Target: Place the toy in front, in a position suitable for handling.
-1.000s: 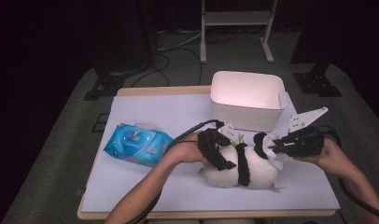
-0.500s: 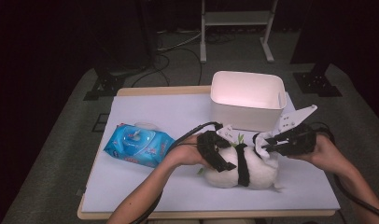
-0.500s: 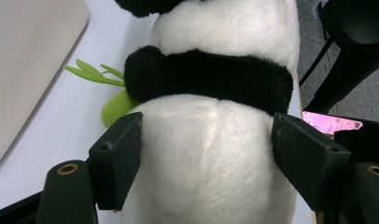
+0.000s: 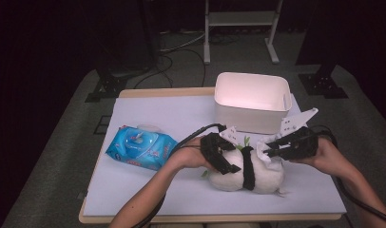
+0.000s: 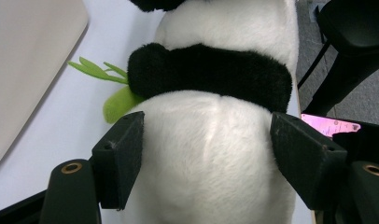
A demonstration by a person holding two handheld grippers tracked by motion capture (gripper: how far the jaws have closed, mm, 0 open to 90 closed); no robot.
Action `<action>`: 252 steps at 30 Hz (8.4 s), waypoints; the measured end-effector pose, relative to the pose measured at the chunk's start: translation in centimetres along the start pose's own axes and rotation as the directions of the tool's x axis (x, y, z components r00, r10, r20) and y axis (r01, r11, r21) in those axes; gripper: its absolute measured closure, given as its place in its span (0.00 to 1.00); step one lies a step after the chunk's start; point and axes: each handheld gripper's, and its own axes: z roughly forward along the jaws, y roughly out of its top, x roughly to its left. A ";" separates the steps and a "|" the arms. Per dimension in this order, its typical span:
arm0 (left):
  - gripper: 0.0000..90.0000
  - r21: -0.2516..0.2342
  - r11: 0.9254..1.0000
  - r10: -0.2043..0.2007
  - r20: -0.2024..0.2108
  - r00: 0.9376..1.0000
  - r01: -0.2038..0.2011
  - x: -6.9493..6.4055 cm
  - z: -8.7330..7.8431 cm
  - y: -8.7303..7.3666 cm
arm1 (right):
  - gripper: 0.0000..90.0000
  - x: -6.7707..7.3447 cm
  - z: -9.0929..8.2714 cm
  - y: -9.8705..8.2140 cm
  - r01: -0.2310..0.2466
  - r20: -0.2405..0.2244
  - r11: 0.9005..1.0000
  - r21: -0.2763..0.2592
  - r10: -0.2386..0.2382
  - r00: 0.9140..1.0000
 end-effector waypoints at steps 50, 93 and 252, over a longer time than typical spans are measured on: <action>0.24 -0.028 0.996 -0.084 0.065 0.994 0.086 0.9 0.1 -3.2 | 0.83 0.2 0.8 -0.3 0.001 -0.048 1.000 0.010 0.000 0.999; 0.32 -0.041 0.995 -0.091 0.027 0.995 0.092 0.9 -2.3 -4.4 | 0.83 1.4 5.5 4.7 0.116 -0.099 0.990 0.079 -0.108 0.989; 0.36 -0.120 0.990 -0.081 -0.045 0.996 0.075 1.2 -8.4 -1.7 | 0.85 0.3 0.1 2.3 0.008 -0.063 0.988 -0.156 -0.018 0.998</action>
